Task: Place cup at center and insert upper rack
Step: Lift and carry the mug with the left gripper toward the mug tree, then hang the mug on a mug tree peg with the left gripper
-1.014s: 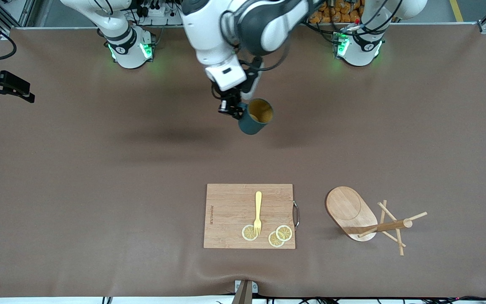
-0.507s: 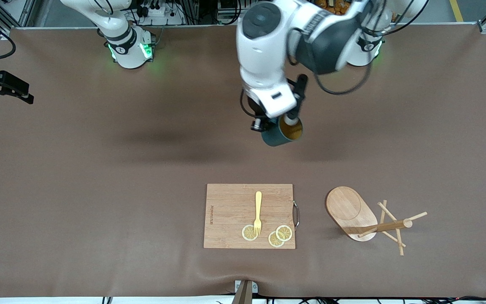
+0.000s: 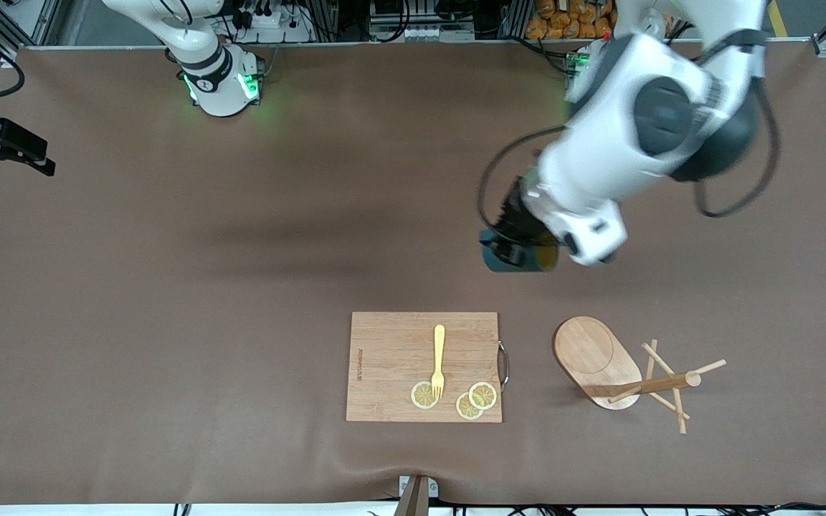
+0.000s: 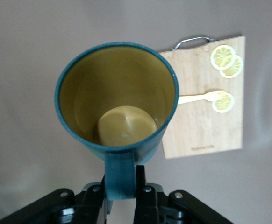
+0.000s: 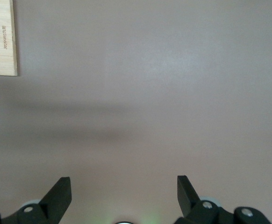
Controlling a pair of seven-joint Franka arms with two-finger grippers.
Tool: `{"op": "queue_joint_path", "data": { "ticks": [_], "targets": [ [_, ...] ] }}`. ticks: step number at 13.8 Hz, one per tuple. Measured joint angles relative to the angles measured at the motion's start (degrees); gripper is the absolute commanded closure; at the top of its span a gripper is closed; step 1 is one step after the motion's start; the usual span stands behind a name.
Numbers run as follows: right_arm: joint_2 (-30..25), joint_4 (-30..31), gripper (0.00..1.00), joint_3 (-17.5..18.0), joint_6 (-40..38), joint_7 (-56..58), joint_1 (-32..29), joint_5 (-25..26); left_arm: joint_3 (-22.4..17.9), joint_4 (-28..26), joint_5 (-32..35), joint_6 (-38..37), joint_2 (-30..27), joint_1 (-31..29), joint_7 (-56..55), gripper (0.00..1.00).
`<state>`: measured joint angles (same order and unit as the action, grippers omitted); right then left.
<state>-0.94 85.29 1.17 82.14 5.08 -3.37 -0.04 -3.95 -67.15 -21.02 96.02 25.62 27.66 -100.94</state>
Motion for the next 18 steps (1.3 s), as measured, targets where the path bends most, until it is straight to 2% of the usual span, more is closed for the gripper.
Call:
{"op": "queue_joint_path", "data": {
  "ticks": [10,15,18],
  "targets": [
    [0.0,-1.2,0.0,0.1,-0.4,0.0,0.0,0.0,0.0,-2.4,-25.9,-0.2,0.3,-18.5,23.2,1.0],
    [0.0,-1.2,0.0,0.1,-0.5,0.0,0.0,0.0,0.0,-3.4,-31.6,-0.9,3.1,-21.2,34.2,1.0],
    [0.0,-1.1,0.0,0.1,-0.6,0.0,0.0,0.0,0.0,-3.5,-34.7,-4.6,4.6,-23.7,39.8,1.0]
  ]
}}
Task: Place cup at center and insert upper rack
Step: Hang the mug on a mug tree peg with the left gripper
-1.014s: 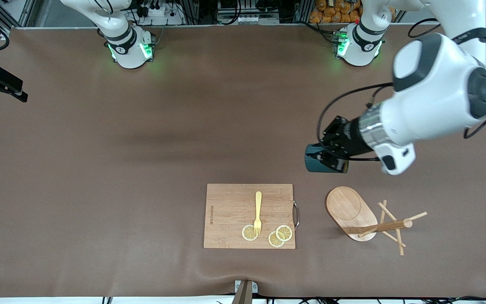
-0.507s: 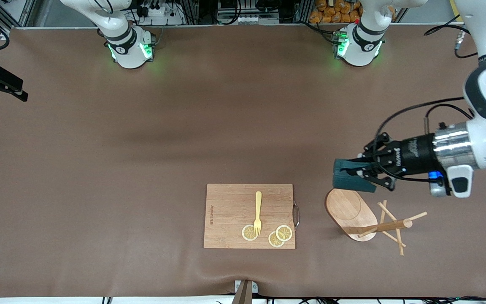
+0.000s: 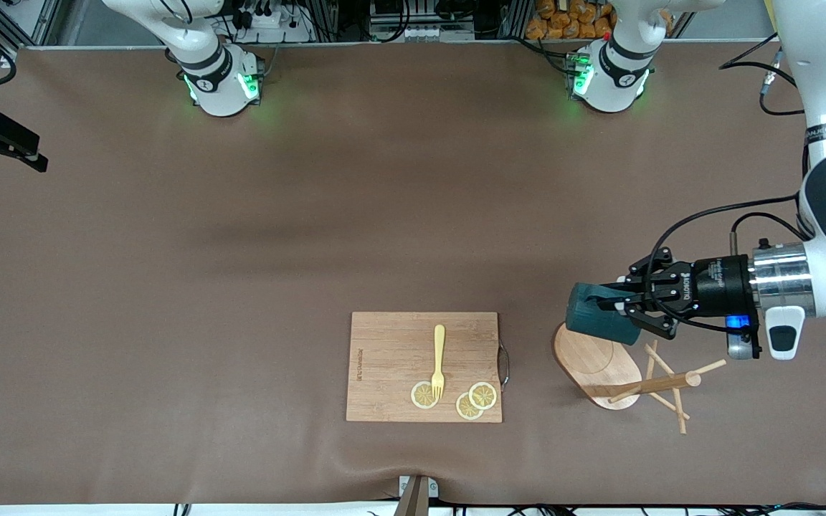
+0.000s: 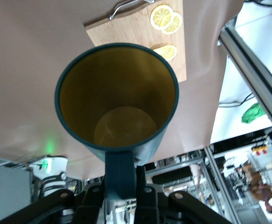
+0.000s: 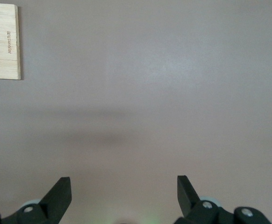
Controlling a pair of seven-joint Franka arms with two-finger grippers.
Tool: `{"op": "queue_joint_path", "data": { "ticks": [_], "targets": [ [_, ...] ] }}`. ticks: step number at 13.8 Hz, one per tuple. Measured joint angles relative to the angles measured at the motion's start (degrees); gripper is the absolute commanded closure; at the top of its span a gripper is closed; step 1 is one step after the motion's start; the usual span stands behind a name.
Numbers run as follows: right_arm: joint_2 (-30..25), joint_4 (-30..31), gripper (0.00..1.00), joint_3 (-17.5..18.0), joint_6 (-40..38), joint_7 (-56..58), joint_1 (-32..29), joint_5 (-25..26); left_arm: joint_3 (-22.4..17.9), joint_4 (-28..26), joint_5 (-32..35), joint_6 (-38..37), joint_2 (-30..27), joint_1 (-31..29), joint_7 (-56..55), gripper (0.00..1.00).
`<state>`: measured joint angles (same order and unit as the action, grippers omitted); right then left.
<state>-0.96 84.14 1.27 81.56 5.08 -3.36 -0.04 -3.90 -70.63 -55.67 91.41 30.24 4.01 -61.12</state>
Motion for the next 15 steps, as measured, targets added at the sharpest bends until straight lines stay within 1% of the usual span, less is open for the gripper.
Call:
{"op": "queue_joint_path", "data": {
  "ticks": [3,5,11,15],
  "targets": [
    [0.1,0.0,0.0,0.0,0.0,0.0,0.0,0.0,0.0,0.0,-4.5,-4.5,1.8,-4.4,6.0,1.0],
    [0.1,0.1,0.0,0.0,0.0,0.0,0.0,0.0,0.1,-0.1,-5.4,-5.3,3.0,-5.8,7.5,1.0],
    [0.2,0.1,0.0,0.0,0.0,0.0,0.0,0.0,0.6,-0.1,-5.7,-5.3,3.6,-5.9,11.7,1.0],
    [0.2,0.2,0.0,-0.1,0.0,0.0,0.0,0.2,0.5,-0.1,-9.0,-5.3,5.4,-6.8,14.1,1.0]
  ]
}}
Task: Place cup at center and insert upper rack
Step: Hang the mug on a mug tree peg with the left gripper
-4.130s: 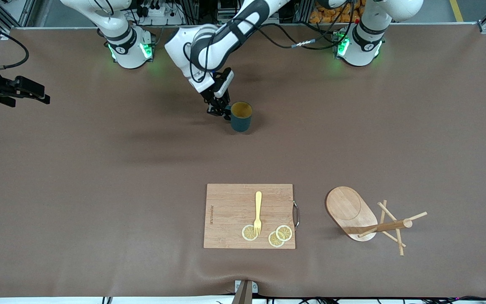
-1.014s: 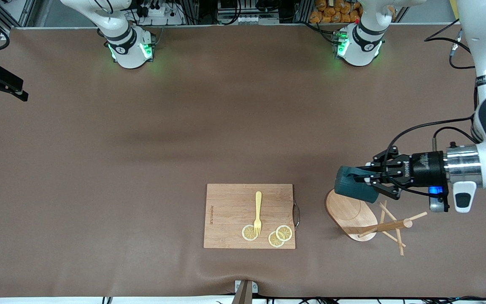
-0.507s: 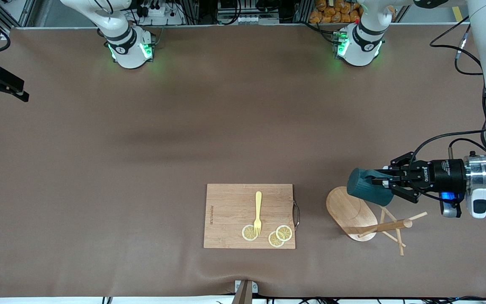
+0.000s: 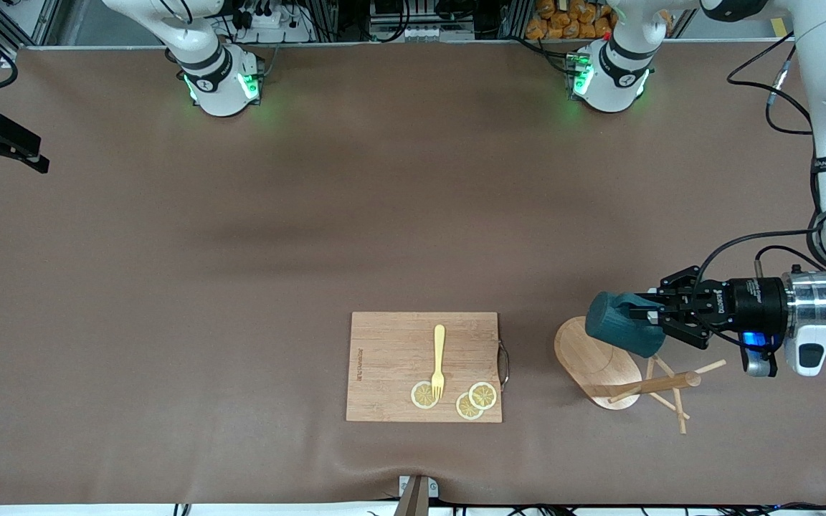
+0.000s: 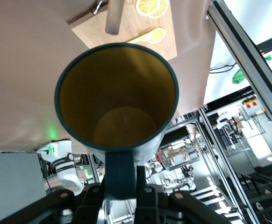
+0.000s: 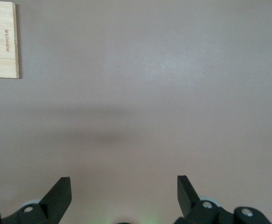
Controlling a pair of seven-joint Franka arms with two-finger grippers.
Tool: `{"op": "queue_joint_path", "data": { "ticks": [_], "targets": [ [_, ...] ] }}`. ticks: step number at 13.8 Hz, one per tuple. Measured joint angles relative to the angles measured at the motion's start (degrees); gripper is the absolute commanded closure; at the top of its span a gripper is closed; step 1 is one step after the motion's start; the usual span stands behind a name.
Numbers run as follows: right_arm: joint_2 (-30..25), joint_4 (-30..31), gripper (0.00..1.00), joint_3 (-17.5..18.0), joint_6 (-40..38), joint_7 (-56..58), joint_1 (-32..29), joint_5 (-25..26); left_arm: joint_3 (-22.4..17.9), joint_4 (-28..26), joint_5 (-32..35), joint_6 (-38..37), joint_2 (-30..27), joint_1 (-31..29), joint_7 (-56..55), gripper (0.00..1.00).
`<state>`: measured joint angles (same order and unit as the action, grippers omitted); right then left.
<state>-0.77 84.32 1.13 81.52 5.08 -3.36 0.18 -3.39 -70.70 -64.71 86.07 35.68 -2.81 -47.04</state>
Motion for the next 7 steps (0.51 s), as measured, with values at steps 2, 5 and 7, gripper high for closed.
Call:
{"op": "queue_joint_path", "data": {
  "ticks": [2,5,7],
  "targets": [
    [0.0,0.1,0.0,-0.3,0.0,0.0,0.1,0.1,0.0,0.0,-0.3,-0.2,0.3,-0.1,0.2,1.0],
    [0.0,0.2,0.0,-2.3,0.0,0.0,1.8,0.1,0.1,0.0,-0.4,-1.6,0.3,-0.2,0.4,1.0],
    [0.0,0.2,0.0,-2.9,0.0,0.0,2.7,0.1,0.1,0.0,-0.4,-2.0,0.3,-0.6,0.8,1.0]
  ]
}}
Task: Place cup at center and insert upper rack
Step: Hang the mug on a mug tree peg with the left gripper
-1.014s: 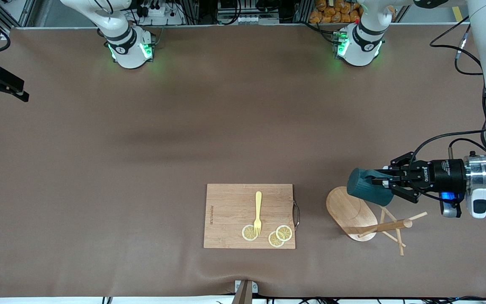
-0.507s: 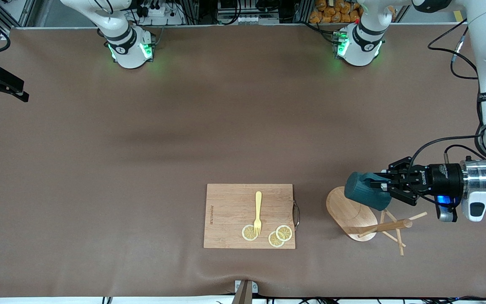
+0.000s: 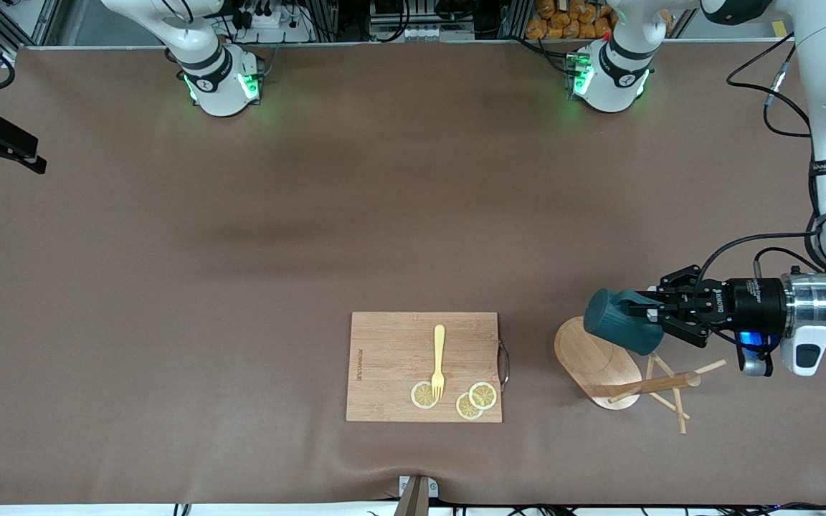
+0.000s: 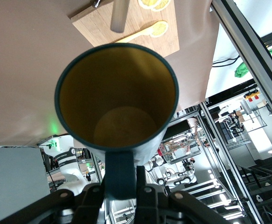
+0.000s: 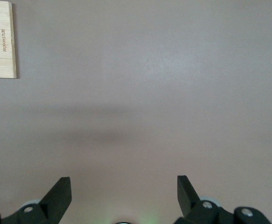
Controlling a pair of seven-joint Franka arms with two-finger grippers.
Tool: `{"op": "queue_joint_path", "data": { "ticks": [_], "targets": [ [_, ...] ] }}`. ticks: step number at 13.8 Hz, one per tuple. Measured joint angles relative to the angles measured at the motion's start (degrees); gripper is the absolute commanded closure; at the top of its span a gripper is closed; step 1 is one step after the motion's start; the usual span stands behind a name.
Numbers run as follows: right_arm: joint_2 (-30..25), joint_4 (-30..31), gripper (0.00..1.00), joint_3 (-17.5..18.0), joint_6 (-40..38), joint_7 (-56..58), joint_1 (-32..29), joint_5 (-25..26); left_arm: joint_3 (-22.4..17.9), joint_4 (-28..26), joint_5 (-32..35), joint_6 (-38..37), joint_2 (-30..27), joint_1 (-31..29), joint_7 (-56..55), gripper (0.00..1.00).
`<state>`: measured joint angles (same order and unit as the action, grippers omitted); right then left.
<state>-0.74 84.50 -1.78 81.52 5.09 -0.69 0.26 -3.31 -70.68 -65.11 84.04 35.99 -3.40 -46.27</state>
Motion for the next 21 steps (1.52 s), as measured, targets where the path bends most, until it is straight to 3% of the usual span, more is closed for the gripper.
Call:
{"op": "queue_joint_path", "data": {
  "ticks": [21],
  "targets": [
    [0.1,0.3,0.0,-0.1,-1.8,-0.6,1.8,0.0,0.0,-0.4,-8.2,-1.4,5.4,-4.5,7.6,0.98]
  ]
}}
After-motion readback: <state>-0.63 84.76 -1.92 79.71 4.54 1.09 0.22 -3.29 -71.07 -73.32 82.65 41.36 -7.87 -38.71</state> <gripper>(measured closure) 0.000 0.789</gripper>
